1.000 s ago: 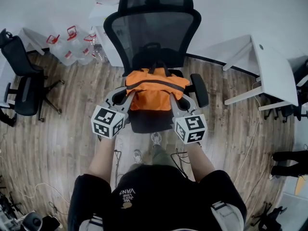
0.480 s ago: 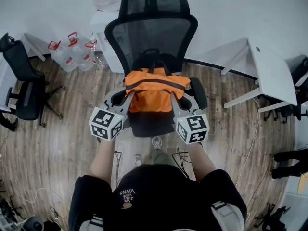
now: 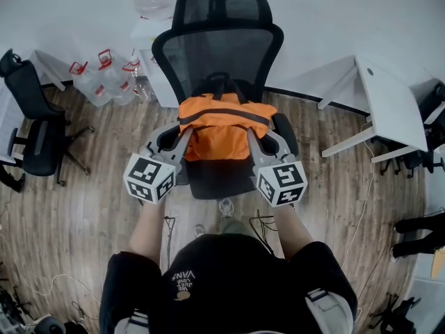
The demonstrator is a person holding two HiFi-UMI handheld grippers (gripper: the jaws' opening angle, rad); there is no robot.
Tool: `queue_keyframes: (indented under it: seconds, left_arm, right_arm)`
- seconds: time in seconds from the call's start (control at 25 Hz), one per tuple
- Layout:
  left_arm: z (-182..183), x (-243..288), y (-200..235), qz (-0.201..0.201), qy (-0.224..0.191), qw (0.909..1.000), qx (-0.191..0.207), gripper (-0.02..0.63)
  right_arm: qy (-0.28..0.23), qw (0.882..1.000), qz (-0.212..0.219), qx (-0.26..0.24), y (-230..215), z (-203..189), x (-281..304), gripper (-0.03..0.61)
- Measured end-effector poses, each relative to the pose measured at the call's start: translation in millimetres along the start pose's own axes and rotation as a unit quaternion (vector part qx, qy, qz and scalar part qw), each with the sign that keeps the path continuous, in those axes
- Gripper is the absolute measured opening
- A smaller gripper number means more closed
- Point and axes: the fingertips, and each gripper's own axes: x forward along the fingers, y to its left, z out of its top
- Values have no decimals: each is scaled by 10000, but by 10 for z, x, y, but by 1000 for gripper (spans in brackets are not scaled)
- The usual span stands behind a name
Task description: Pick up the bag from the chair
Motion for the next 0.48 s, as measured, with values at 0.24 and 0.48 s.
queue_keyframes:
  seconds: [0.24,0.48]
  left_arm:
    - [112,-78,-19,35,-137,9999,32,43]
    - [273,-118,-2,16,-274,9996,110,43]
  right_arm:
    - [-103,9999,52,-50,57,104,-61,14]
    - [-213,9997,79,-72,78,256,-87,14]
